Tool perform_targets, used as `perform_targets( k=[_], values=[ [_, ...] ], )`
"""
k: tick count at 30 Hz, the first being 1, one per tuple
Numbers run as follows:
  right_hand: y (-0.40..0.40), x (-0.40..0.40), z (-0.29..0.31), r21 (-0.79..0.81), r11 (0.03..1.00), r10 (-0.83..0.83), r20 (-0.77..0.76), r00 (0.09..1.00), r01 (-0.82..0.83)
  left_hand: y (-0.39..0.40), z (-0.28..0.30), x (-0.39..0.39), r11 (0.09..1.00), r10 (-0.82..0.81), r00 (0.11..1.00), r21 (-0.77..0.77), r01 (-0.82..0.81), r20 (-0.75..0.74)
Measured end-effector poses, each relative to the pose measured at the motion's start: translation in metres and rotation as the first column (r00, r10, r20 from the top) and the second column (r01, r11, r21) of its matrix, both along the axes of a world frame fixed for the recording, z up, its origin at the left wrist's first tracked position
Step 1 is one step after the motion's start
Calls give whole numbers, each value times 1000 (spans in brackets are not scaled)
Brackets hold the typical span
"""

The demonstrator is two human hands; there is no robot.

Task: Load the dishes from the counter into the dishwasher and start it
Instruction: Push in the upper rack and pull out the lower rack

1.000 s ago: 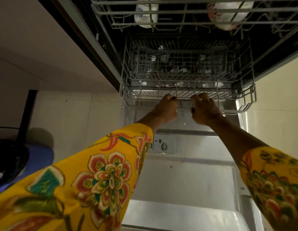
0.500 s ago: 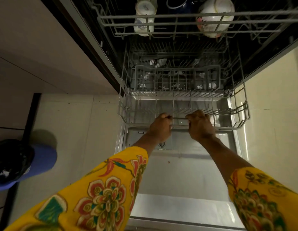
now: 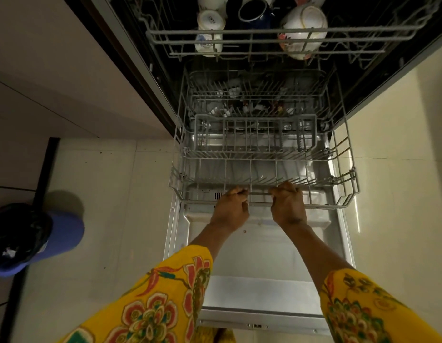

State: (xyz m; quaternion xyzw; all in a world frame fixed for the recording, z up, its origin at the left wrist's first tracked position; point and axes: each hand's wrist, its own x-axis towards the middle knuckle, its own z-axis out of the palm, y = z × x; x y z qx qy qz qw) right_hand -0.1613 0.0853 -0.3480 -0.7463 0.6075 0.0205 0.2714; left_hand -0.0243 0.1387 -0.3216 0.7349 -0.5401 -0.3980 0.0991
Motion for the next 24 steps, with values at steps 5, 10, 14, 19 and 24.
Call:
perform_targets(
  k=[5, 10, 14, 19, 24],
  values=[
    [13, -2, 5, 13, 999, -53, 28, 998, 53, 11, 0, -2, 1000, -14, 999, 25, 14, 29],
    [25, -6, 11, 50, 998, -46, 5, 999, 46, 21, 6, -3, 997, -38, 999, 66, 37, 14],
    [33, -9, 19, 119, 991, -47, -60, 997, 54, 30, 10, -2, 993, -56, 998, 108, 57, -5],
    [46, -13, 20, 133, 990, -39, -44, 998, 44, 39, 15, -4, 988, -95, 995, 119, 95, -6],
    [55, -15, 26, 150, 986, -68, -60, 996, 77, 49, 15, -6, 989, -105, 994, 107, 106, -16]
  ],
)
